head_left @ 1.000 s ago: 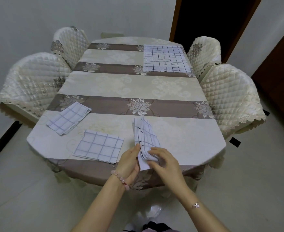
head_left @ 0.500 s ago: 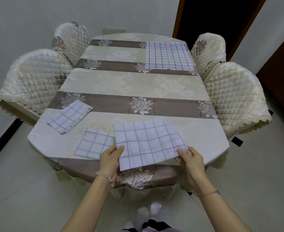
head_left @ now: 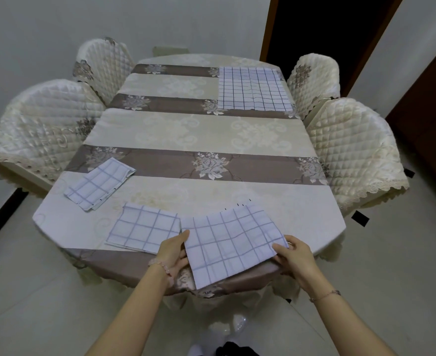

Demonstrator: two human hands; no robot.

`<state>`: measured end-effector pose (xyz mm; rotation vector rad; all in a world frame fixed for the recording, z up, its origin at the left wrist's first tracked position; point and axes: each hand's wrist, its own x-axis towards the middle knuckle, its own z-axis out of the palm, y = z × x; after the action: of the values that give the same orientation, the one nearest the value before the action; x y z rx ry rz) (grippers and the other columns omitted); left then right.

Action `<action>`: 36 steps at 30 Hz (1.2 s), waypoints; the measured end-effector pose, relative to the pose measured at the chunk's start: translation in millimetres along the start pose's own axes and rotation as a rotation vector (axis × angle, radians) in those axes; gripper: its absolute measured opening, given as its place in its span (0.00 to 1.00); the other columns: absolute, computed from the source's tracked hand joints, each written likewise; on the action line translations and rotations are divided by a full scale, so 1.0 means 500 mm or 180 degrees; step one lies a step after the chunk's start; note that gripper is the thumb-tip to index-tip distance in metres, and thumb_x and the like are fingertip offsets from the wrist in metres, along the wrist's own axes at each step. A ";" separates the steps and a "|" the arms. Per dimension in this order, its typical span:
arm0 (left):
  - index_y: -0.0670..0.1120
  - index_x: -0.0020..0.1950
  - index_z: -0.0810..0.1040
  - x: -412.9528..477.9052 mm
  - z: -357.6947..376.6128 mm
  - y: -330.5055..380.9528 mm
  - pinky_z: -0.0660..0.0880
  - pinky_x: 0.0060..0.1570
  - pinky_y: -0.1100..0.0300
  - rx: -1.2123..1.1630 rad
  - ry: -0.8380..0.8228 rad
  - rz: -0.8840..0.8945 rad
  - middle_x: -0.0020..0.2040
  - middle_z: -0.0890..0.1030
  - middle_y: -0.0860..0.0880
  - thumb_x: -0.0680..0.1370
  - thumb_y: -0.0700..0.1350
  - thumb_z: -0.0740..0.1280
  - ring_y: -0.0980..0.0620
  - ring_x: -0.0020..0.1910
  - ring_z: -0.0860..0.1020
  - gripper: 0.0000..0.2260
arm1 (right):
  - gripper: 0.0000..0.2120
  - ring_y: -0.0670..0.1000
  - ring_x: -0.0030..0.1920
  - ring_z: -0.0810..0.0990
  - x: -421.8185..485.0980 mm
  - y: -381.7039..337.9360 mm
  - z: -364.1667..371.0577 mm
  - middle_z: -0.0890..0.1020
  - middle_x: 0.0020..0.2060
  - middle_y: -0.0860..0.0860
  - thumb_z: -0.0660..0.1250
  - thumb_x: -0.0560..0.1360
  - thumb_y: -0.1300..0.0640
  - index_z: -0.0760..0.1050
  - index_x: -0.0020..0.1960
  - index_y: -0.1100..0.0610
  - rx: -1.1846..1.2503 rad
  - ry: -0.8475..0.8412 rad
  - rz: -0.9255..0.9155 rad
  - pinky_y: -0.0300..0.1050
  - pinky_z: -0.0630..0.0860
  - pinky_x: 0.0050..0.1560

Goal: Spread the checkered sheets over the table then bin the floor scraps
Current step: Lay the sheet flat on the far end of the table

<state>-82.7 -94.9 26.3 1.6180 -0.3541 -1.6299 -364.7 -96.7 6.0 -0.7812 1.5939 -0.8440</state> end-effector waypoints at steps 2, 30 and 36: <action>0.35 0.64 0.72 0.000 0.008 0.009 0.76 0.54 0.47 -0.0033 0.0048 0.0009 0.58 0.79 0.39 0.80 0.42 0.63 0.40 0.57 0.78 0.16 | 0.08 0.56 0.50 0.82 0.014 -0.014 -0.009 0.84 0.51 0.58 0.68 0.74 0.63 0.78 0.52 0.58 -0.0119 -0.0019 -0.0021 0.49 0.80 0.51; 0.44 0.39 0.72 -0.077 0.003 0.079 0.77 0.41 0.58 -0.0511 0.0212 0.2082 0.39 0.80 0.45 0.75 0.39 0.69 0.49 0.41 0.78 0.07 | 0.03 0.49 0.38 0.80 -0.119 -0.162 0.089 0.80 0.37 0.55 0.66 0.76 0.64 0.76 0.44 0.60 0.1405 -0.0062 -0.0702 0.37 0.81 0.40; 0.48 0.61 0.74 -0.051 -0.071 0.069 0.81 0.46 0.58 -0.1432 0.0393 0.1740 0.56 0.81 0.48 0.78 0.38 0.64 0.56 0.48 0.82 0.12 | 0.02 0.47 0.39 0.83 -0.106 -0.070 0.054 0.82 0.37 0.53 0.67 0.74 0.66 0.76 0.45 0.61 0.1681 0.0068 -0.0531 0.37 0.81 0.41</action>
<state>-41.6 -87.8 63.2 1.1435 -0.3037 -1.0905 -327.6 -73.4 59.3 -0.5257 1.2476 -1.3277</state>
